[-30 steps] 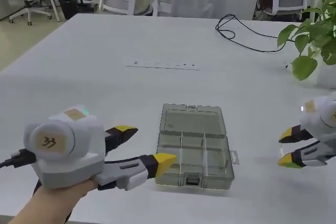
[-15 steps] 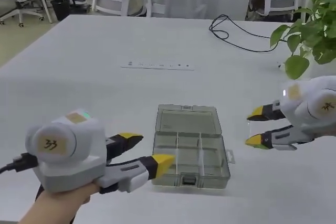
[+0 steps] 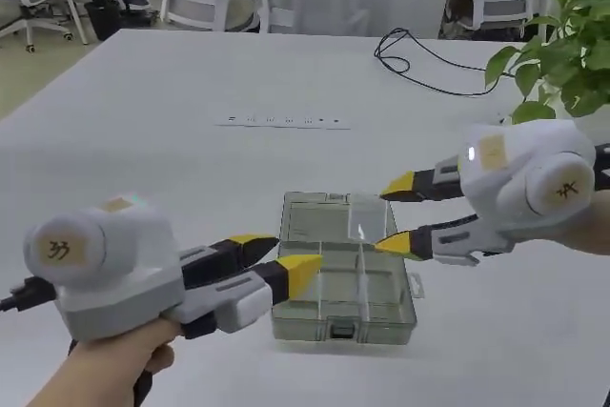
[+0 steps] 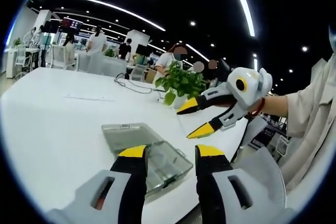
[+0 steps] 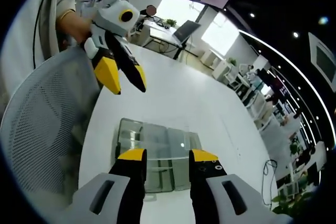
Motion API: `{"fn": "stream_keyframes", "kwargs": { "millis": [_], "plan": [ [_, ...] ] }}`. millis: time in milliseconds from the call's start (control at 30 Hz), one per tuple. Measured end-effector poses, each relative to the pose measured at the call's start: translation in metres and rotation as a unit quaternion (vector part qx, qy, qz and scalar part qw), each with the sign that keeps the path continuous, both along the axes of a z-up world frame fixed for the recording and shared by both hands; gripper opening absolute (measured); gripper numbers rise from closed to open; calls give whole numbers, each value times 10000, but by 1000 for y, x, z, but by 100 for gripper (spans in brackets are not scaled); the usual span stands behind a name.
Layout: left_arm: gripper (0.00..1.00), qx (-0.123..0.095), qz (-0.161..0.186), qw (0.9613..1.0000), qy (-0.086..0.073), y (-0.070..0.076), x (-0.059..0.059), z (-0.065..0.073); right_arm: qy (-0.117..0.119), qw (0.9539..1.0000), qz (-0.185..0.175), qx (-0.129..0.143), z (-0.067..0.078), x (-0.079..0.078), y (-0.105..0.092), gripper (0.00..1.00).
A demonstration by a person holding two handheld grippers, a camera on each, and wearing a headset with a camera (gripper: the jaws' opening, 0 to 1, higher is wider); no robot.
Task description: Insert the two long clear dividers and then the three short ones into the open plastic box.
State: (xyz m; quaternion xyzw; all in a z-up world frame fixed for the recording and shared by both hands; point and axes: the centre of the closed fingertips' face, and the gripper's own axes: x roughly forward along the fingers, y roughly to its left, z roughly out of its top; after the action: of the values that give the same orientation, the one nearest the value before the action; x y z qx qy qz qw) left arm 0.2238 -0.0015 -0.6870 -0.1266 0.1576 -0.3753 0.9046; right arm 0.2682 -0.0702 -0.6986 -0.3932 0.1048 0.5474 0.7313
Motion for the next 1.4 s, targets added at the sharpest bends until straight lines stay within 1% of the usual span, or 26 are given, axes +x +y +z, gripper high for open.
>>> {"fn": "stream_keyframes", "kwargs": {
  "millis": [33,67,133,200,300,433,533,667,833,1000,1067,1133,1200,1233,1300,1333,1367,1400],
  "plan": [
    [33,-52,6,10000,0,0,0,2,-6,10000,46,21,2,-2,4,33],
    [32,-186,27,9998,12,0,1,5,-29,9999,104,43,4,-5,9,33],
    [31,-356,18,9994,7,-1,1,9,-79,9998,178,63,7,-8,16,33],
    [30,-405,-25,9992,1,-3,-1,12,-90,9996,232,108,10,-11,22,33],
    [29,-422,-54,9991,-5,-4,-1,13,-110,9993,312,149,14,-16,30,33],
    [26,-604,-66,9981,28,-5,0,18,-177,9988,417,193,19,-22,39,33],
    [22,-648,-99,9978,38,-6,1,19,-203,9984,474,232,23,-26,44,33],
    [15,-742,-142,9971,75,-8,0,21,-303,9979,524,237,26,-29,49,33],
    [9,-750,-134,9970,124,-8,1,21,-340,9975,564,251,29,-31,52,33],
    [2,-779,-194,9967,148,-10,0,22,-369,9977,551,171,28,-30,53,33],
    [1,-801,-223,9963,209,-11,0,21,-394,9977,534,145,27,-29,53,33],
    [0,-847,-221,9958,265,-11,0,20,-470,9974,527,112,27,-28,54,33],
    [0,-915,-175,9950,364,-10,2,19,-509,9974,506,92,27,-27,54,33],
    [0,-1009,-187,9934,507,-10,1,19,-531,9973,504,71,26,-27,54,33],
    [0,-1007,-171,9933,546,-9,3,18,-561,9972,498,56,26,-27,54,33],
    [0,-1040,-163,9925,625,-9,3,17,-576,9971,492,33,26,-27,54,33],
    [0,-1079,-134,9911,772,-9,3,15,-600,9970,492,8,25,-27,54,33],
    [0,-1115,-117,9901,839,-9,3,14,-632,9969,474,-24,24,-27,54,33]
  ]
}}
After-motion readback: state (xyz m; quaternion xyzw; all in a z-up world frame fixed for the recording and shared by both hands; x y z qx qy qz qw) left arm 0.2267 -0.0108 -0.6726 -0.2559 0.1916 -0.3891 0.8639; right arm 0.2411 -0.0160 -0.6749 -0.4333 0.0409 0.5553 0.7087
